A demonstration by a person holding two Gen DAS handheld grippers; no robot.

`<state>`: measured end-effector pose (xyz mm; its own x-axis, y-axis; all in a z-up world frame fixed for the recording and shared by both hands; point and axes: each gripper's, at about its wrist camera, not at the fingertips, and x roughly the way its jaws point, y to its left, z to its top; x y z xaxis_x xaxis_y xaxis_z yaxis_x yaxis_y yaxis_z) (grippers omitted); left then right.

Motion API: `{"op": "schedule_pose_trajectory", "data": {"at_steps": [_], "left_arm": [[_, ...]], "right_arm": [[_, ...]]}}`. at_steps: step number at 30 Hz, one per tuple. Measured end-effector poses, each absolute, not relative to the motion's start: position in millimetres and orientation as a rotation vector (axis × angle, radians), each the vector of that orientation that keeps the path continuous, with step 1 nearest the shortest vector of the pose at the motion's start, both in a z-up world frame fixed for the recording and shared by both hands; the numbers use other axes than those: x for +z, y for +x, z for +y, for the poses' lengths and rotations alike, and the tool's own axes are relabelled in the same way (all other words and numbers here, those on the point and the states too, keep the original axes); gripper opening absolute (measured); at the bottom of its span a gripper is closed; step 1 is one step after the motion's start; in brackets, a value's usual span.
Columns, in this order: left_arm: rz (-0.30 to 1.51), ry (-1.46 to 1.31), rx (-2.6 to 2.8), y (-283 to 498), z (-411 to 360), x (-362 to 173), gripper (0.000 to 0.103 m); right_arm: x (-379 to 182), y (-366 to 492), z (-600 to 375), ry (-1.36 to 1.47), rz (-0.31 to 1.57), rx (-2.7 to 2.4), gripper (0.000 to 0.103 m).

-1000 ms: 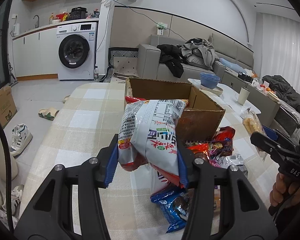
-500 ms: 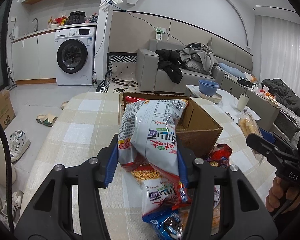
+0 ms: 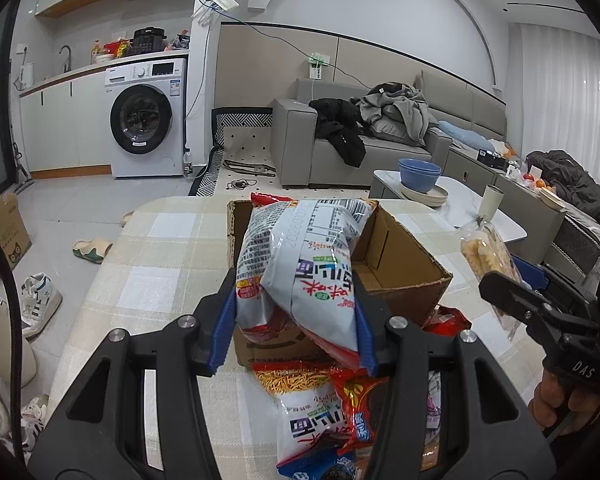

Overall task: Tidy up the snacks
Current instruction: 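Lift the noodle bag with left tool while right tool carries the cracker pack over the box, then open right gripper to drop the cracker pack into the box while left gripper releases the noodle bag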

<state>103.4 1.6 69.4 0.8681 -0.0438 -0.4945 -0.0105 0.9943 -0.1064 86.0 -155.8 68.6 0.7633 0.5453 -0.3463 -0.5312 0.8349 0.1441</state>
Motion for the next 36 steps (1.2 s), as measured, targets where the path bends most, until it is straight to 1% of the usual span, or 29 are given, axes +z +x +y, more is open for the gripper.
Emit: {"op": "schedule_pose_trajectory", "data": {"at_steps": [12, 26, 36], "left_arm": [[0.525, -0.08, 0.004, 137.8, -6.0, 72.8, 0.047], [0.565, -0.063, 0.024, 183.7, -11.6, 59.2, 0.047], [0.585, -0.074, 0.028, 199.4, -7.4, 46.5, 0.048]], "right_arm": [[64.7, 103.3, -147.0, 0.034, 0.365, 0.6, 0.059], [62.4, 124.9, -135.5, 0.04, 0.385, 0.606, 0.059], [54.4, 151.0, -122.3, 0.028, 0.422, 0.588, 0.059]]}}
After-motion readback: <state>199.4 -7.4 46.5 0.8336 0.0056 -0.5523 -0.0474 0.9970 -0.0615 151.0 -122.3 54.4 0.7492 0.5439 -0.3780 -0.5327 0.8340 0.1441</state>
